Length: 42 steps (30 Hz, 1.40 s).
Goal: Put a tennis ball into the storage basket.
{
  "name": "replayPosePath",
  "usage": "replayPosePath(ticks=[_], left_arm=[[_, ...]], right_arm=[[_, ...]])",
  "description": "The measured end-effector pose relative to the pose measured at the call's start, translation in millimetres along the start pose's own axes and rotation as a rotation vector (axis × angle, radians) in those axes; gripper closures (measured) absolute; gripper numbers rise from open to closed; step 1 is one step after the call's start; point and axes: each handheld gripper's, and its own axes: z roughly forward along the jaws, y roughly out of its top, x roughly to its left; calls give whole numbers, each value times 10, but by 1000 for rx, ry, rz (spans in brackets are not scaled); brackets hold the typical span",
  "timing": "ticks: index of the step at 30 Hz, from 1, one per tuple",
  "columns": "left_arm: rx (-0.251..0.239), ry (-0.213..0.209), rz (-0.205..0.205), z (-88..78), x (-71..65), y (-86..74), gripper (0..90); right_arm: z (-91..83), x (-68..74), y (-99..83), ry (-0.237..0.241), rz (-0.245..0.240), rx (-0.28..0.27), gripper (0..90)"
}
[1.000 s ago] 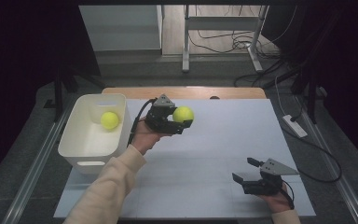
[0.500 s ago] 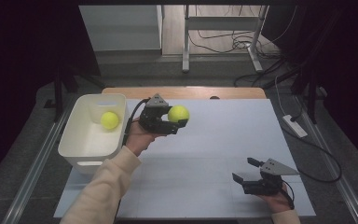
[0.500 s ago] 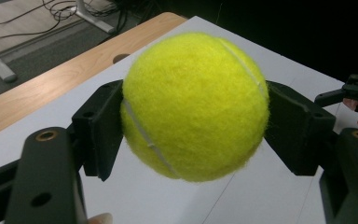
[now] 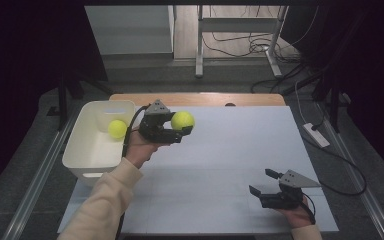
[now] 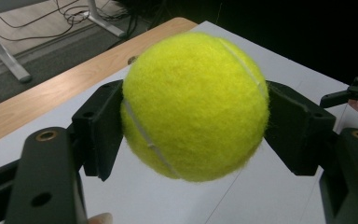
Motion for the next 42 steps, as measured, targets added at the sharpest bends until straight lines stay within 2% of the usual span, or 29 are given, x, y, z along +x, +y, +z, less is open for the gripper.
replayPosePath(ticks=[14, 42], left_arm=[[-21, 43, -24, -192, 116, -44, 272], [-33, 114, -56, -447, 306, -184, 272]], right_arm=[[3, 2, 0, 1, 0, -1, 118], [2, 2, 1, 0, -1, 0, 118]])
